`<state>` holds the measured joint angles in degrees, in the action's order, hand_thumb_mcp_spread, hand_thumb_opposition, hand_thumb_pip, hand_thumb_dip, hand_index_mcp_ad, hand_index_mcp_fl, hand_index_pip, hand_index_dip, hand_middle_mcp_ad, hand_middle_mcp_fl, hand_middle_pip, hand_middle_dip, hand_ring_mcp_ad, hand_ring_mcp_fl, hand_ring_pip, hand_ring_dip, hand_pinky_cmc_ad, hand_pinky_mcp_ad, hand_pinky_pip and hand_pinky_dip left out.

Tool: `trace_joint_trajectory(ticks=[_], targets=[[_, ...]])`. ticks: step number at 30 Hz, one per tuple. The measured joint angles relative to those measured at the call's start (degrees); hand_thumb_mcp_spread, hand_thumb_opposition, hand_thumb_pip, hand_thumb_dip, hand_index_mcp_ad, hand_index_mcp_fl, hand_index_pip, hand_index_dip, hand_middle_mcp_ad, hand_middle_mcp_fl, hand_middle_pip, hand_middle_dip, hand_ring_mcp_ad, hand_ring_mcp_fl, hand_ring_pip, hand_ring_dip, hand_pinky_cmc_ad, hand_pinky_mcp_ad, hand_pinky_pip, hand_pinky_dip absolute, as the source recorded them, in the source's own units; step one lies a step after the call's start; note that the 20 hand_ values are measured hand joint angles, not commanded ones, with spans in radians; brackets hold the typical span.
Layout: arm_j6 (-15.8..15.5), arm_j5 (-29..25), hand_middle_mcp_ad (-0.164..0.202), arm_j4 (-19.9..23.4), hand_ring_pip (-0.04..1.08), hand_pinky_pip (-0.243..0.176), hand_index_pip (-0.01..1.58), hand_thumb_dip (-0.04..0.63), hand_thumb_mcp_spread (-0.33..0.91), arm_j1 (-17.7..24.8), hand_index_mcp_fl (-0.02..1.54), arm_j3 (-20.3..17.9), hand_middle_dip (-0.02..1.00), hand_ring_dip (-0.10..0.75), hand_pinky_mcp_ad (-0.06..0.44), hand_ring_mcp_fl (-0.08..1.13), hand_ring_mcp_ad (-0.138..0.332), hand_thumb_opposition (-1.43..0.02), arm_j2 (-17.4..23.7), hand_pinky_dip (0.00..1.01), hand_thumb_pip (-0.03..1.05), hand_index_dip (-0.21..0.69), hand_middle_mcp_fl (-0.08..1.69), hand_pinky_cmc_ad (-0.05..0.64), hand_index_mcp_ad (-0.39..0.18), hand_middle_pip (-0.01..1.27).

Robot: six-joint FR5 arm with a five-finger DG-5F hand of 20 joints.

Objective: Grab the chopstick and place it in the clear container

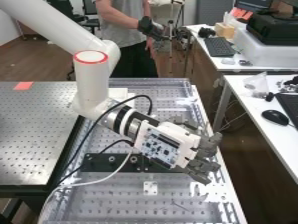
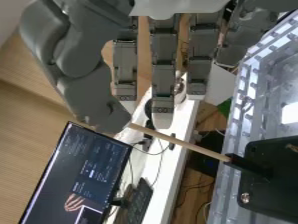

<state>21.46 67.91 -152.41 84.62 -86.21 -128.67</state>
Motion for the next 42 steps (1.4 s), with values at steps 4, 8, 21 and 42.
trace_joint_trajectory(ticks=[4,8,21,42], targets=[[-0.66,-0.53,0.096,-0.12,0.09,-0.047,1.32,0.389,0.46,0.01,0.05,0.15,0.73,0.489,0.215,0.41,0.147,-0.84,0.02,0.18,0.76,0.138,0.45,0.237,-0.093,0.68],[-0.79,-0.06,0.096,-0.28,0.1,-0.047,1.41,0.389,0.49,0.01,0.14,0.31,0.73,0.511,0.211,0.46,0.15,-0.84,-0.02,0.18,0.75,0.133,0.45,0.237,-0.093,0.75],[-0.97,1.79,0.082,-1.2,0.09,-0.044,1.46,0.387,0.49,0.28,0.17,0.3,0.78,0.546,0.215,0.46,0.117,-0.85,-0.08,0.18,0.7,0.188,0.45,0.239,-0.091,0.77],[-1.45,0.56,0.084,-1.36,0.09,-0.044,1.38,0.384,0.5,0.24,0.19,0.72,0.77,0.557,0.213,0.49,0.115,-0.84,-0.25,0.17,0.68,0.188,0.52,0.239,-0.091,0.77]])
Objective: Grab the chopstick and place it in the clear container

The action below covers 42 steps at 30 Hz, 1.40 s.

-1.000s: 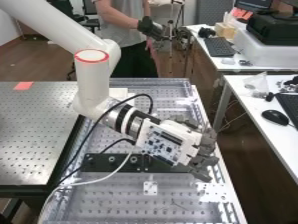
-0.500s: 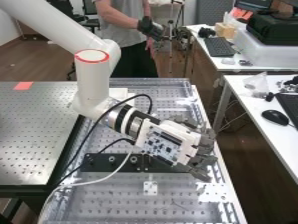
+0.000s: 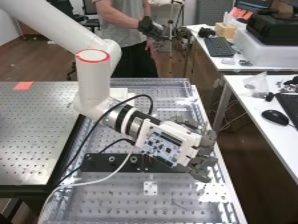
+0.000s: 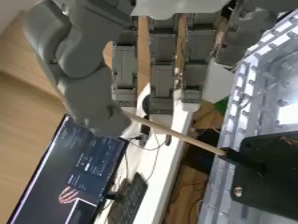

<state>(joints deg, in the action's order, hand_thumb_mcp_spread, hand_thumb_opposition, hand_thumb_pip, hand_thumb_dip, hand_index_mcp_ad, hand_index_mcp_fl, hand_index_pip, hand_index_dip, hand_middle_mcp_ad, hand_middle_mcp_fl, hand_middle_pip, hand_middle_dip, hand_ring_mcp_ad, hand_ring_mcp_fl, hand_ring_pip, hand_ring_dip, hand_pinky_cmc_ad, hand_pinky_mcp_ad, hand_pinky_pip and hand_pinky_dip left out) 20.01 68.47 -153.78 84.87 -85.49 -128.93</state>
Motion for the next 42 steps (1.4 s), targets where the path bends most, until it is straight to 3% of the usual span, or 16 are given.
trace_joint_trajectory(ticks=[28,35,37,40,42], targets=[[-2.47,0.0,0.08,-1.17,0.09,-0.012,1.38,0.38,0.53,-0.53,0.29,1.61,0.78,0.576,0.215,0.54,0.103,-0.88,-0.5,0.18,0.67,0.185,0.6,0.258,-0.103,0.74],[-3.26,-2.32,0.063,1.08,0.1,-0.012,1.43,0.347,0.65,-0.18,0.52,1.0,0.78,0.578,0.216,0.65,0.101,-1.0,-0.34,0.18,0.6,0.178,0.79,0.283,-0.101,0.77],[-3.18,-3.16,0.059,1.51,0.1,-0.017,1.4,0.344,0.65,-0.03,0.54,0.9,0.78,0.578,0.215,0.69,0.093,-1.01,-0.34,0.17,0.59,0.169,0.83,0.278,-0.084,0.77],[-2.69,-3.72,0.058,1.87,0.1,0.014,1.34,0.342,0.66,0.04,0.6,0.74,0.78,0.578,0.216,0.72,0.086,-1.02,-0.41,0.18,0.58,0.164,0.82,0.295,-0.065,0.76],[-2.31,-4.17,0.049,2.16,0.1,0.012,1.3,0.314,0.66,0.08,0.65,0.54,0.78,0.578,0.215,0.8,0.079,-1.02,-0.48,0.17,0.57,0.164,0.89,0.298,-0.068,0.71]])
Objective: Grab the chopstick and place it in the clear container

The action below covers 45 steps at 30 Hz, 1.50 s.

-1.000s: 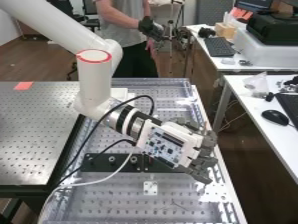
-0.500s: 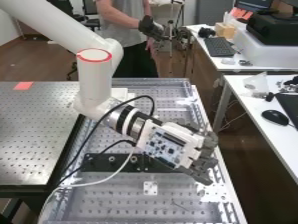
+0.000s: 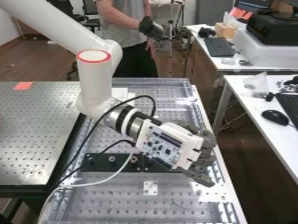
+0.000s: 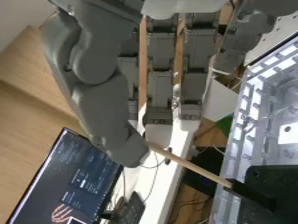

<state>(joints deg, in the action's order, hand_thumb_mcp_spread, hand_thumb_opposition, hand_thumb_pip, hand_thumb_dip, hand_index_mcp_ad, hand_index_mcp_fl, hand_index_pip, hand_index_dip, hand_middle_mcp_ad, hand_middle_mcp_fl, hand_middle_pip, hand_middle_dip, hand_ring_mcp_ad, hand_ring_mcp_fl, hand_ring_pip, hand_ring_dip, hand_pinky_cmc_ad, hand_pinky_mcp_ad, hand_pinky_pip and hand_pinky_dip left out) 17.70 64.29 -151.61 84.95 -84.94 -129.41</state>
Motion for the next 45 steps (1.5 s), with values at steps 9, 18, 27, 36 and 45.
trace_joint_trajectory(ticks=[9,18,27,36,45], targets=[[-0.62,-0.85,0.052,1.11,0.1,0.028,1.19,0.305,0.72,0.16,0.76,-0.07,0.78,0.578,0.216,0.9,0.051,-1.02,0.03,0.17,0.5,0.138,0.97,0.311,-0.051,0.65],[-6.3,-0.46,0.051,3.24,0.09,0.026,1.11,0.309,0.73,0.3,0.78,2.26,0.76,0.578,0.23,0.92,0.042,-1.02,1.58,0.17,0.5,0.106,1.02,0.311,-0.051,0.6],[-8.23,0.7,0.052,-1.49,0.1,0.049,1.08,0.309,0.73,-0.33,0.8,6.78,0.75,0.578,0.246,0.93,0.042,-1.02,2.94,0.18,0.5,0.106,1.04,0.311,-0.052,0.58],[-8.81,1.79,0.052,-5.86,0.1,0.051,1.08,0.309,0.73,-0.59,0.82,8.28,0.75,0.574,0.248,0.96,0.044,-1.04,5.74,0.18,0.5,0.106,1.04,0.307,-0.052,0.57],[-9.43,1.84,0.054,-8.37,0.1,0.051,1.05,0.309,0.73,0.87,0.84,6.66,0.75,0.574,0.246,0.96,0.044,-1.04,10.56,0.18,0.5,0.106,1.04,0.307,-0.052,0.57]])
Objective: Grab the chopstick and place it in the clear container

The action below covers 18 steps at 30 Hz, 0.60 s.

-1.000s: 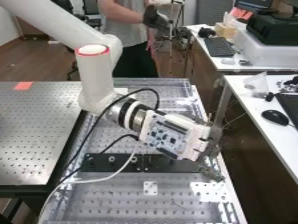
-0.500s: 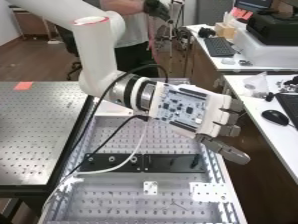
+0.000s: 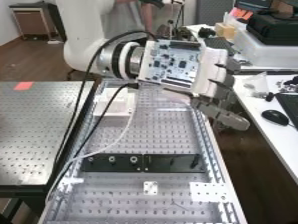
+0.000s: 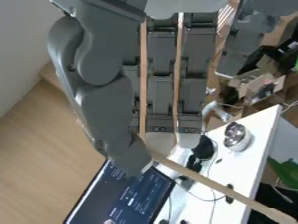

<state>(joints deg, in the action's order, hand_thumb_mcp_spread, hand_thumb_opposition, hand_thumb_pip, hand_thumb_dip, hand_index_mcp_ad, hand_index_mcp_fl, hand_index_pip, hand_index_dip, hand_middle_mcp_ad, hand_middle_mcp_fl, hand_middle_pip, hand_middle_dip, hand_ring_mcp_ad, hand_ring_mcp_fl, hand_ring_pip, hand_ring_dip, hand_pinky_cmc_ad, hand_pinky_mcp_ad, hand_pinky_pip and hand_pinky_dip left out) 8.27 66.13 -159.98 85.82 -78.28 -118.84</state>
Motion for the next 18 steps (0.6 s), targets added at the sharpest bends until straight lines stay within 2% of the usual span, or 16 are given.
trace_joint_trajectory(ticks=[8,11,18], targets=[[0.0,-2.51,0.051,-2.49,0.09,0.052,1.05,0.309,0.73,4.07,0.84,-3.21,0.75,0.574,0.258,0.96,0.044,-1.04,4.07,0.17,0.5,0.106,1.04,0.307,-0.052,0.55],[0.43,-5.47,0.051,-3.32,0.1,0.058,1.05,0.309,0.73,6.63,0.84,-4.61,0.75,0.574,0.26,0.96,0.042,-1.03,5.43,0.17,0.5,0.106,1.06,0.309,-0.052,0.55],[4.15,-15.0,0.051,-7.62,0.1,0.066,1.05,0.309,0.73,14.12,0.84,-6.09,0.75,0.574,0.265,0.98,0.045,-1.03,6.87,0.18,0.5,0.106,1.06,0.307,-0.052,0.55]])
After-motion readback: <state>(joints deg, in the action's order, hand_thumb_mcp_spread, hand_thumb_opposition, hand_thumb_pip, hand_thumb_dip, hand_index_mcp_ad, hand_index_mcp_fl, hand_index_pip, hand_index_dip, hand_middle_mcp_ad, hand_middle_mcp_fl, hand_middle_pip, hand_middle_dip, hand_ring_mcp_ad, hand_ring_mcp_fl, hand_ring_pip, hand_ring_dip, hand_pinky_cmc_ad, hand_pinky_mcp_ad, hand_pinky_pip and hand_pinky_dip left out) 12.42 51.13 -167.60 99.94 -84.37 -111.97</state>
